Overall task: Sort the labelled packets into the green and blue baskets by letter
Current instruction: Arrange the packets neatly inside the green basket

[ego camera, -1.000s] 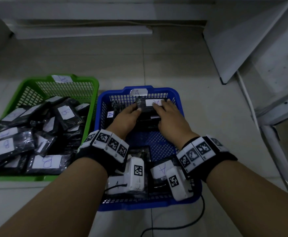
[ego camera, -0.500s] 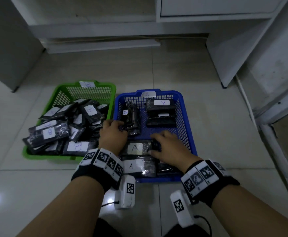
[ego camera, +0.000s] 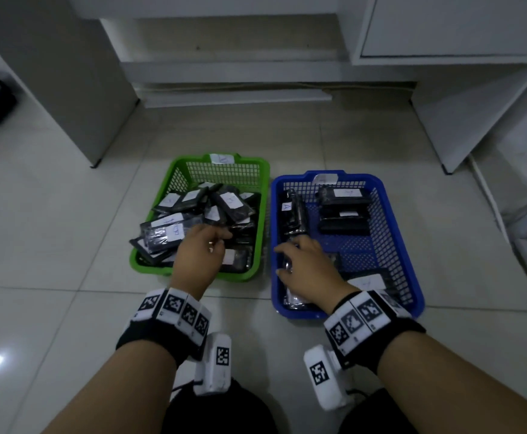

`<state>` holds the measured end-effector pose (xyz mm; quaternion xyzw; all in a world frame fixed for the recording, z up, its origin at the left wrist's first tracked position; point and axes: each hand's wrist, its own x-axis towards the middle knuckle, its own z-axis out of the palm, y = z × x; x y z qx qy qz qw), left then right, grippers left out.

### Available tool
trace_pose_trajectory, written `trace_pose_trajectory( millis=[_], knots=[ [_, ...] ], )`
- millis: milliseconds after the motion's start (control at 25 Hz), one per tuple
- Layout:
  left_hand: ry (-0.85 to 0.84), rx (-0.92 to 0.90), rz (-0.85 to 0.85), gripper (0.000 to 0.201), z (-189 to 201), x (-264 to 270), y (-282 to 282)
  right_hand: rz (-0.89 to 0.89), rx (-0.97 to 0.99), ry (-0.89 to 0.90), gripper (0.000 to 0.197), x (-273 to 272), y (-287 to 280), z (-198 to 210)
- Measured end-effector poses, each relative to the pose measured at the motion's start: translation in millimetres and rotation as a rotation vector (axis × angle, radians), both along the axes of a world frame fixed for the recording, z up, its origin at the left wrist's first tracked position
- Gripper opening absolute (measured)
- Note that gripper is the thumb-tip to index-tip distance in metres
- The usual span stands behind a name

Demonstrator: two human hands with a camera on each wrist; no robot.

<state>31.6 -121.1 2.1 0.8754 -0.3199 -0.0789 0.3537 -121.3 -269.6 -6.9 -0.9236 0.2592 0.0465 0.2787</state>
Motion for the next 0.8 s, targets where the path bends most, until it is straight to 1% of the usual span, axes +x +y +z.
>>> trace_pose_trajectory(
  millis=[80,200,240,320,400,440,600,720,800],
  knots=[
    [-0.077,-0.03,0.081,0.022,-5.4,17.4,23.7,0.027,0.007,-0.024,0.044,22.1,15.3,-0.5],
    [-0.145,-0.027,0.227,0.03,-17.1,41.2,47.7,0.103,-0.026,-0.084,0.039,50.9,32.7,-6.3],
    [-0.149,-0.012,0.256,0.037,-21.8,47.8,51.3,0.129,-0.045,-0.088,0.038,57.1,36.3,-8.5],
    [-0.103,0.026,0.289,0.057,-32.1,58.8,56.4,0.153,-0.084,-0.071,0.037,67.8,41.2,-14.1],
    [-0.034,0.063,0.302,0.07,-39.6,61.5,56.0,0.118,-0.112,-0.062,0.037,69.9,39.6,-18.2],
    [-0.023,0.082,0.308,0.072,-42.3,60.6,55.1,0.093,-0.11,-0.06,0.038,68.9,38.0,-19.7],
    [-0.041,0.127,0.31,0.073,-52.2,56.5,58.5,0.061,-0.088,-0.028,0.042,67.2,37.5,-20.9],
    [-0.032,0.111,0.27,0.077,-50.3,57.4,64.8,0.066,-0.095,-0.022,0.042,68.7,42.5,-14.6],
    [-0.004,0.132,0.252,0.079,-45.8,57.8,66.2,0.067,-0.096,-0.009,0.042,69.2,44.5,-9.4]
  ],
)
